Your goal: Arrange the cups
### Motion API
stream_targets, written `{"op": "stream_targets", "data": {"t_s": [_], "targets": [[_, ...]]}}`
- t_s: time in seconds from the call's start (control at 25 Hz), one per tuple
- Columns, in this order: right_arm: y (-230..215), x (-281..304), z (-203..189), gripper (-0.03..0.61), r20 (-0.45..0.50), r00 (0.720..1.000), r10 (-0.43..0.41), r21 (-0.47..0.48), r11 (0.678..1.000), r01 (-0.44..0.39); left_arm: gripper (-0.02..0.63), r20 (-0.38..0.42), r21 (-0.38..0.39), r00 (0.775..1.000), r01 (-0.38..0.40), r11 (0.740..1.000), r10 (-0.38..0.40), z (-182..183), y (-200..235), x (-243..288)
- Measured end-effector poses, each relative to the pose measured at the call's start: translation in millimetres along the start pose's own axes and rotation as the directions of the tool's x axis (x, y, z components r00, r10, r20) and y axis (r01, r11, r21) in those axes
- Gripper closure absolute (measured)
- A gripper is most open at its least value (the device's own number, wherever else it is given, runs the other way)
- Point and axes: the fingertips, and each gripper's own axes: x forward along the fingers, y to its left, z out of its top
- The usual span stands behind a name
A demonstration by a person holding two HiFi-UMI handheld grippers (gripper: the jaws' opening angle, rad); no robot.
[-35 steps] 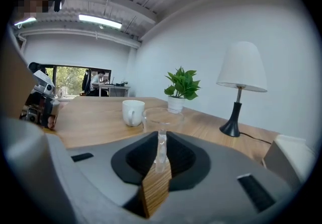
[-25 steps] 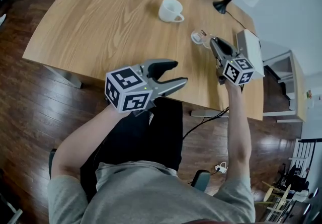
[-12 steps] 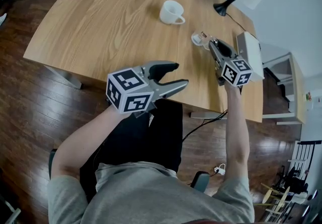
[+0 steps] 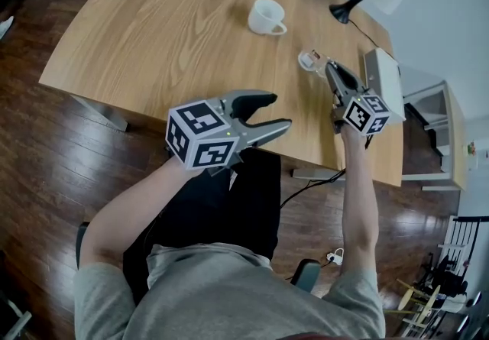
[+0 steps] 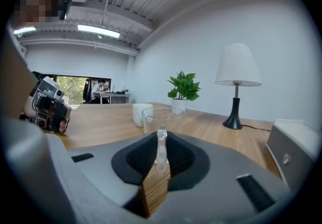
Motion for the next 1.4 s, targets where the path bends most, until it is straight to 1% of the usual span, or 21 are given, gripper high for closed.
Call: {"op": "stream_targets", "data": {"t_s": [0.08, 0.16, 0.28, 0.44, 0.48, 0.56, 0.68, 0.76, 0.84, 0.92, 1.04, 1.16, 1.24, 1.4], "targets": [[-5, -9, -1, 0.515, 0.020, 1.000, -0.009, 0.044, 0.999, 0.008, 0.378, 0.000, 0.001, 1.000, 0.004, 1.000, -0.004, 0, 0, 1], [-6, -21, 1, 0.515, 0.037, 0.999, -0.022, 0.067, 0.998, 0.020, 0.377, -0.002, 0.001, 1.000, 0.010, 1.000, -0.010, 0, -2, 0], [-9, -39, 6, 0.515, 0.044, 0.998, -0.040, 0.059, 0.998, 0.037, 0.377, -0.004, -0.001, 1.000, 0.017, 1.000, -0.017, 0, -3, -2], [-20, -57, 12, 0.515, 0.076, 0.996, -0.048, 0.070, 0.997, 0.043, 0.377, -0.007, 0.000, 1.000, -0.009, 1.000, 0.009, -1, 2, -8], [-30, -65, 16, 0.515, 0.087, 0.994, -0.063, 0.079, 0.995, 0.056, 0.378, -0.007, 0.002, 1.000, -0.012, 1.000, 0.012, -1, 2, -8], [-62, -90, 26, 0.515, 0.106, 0.987, -0.117, 0.096, 0.990, 0.107, 0.377, -0.005, 0.005, 1.000, -0.010, 1.000, 0.010, 0, 0, -4], [-128, -127, 45, 0.515, 0.113, 0.964, -0.240, 0.121, 0.967, 0.226, 0.377, -0.003, 0.006, 1.000, -0.003, 1.000, 0.003, 0, -1, -1], [-176, -147, 48, 0.515, 0.079, 0.938, -0.338, 0.148, 0.934, 0.324, 0.377, -0.005, 0.004, 1.000, -0.002, 1.000, 0.002, 0, 0, -2], [-217, -159, 42, 0.515, 0.023, 0.909, -0.416, 0.155, 0.900, 0.408, 0.377, -0.007, 0.002, 1.000, -0.007, 1.000, 0.007, 0, 0, -4], [-249, -169, 31, 0.515, -0.044, 0.884, -0.466, 0.149, 0.872, 0.467, 0.377, -0.007, 0.001, 1.000, -0.009, 1.000, 0.009, 0, -1, -4], [-279, -173, 14, 0.515, -0.123, 0.856, -0.502, 0.140, 0.845, 0.516, 0.377, -0.004, -0.004, 1.000, -0.007, 1.000, 0.007, 1, -1, -3], [-299, -175, 6, 0.515, -0.141, 0.839, -0.526, 0.159, 0.824, 0.544, 0.377, 0.000, -0.012, 1.000, -0.006, 1.000, 0.006, 1, -1, -2], [-309, -175, 3, 0.515, -0.142, 0.832, -0.537, 0.163, 0.816, 0.554, 0.377, 0.001, -0.015, 1.000, -0.004, 1.000, 0.004, 2, -1, -3], [-314, -165, -1, 0.515, -0.142, 0.841, -0.521, 0.159, 0.827, 0.539, 0.377, 0.003, -0.017, 1.000, -0.002, 1.000, 0.002, 2, 0, -4]]}}
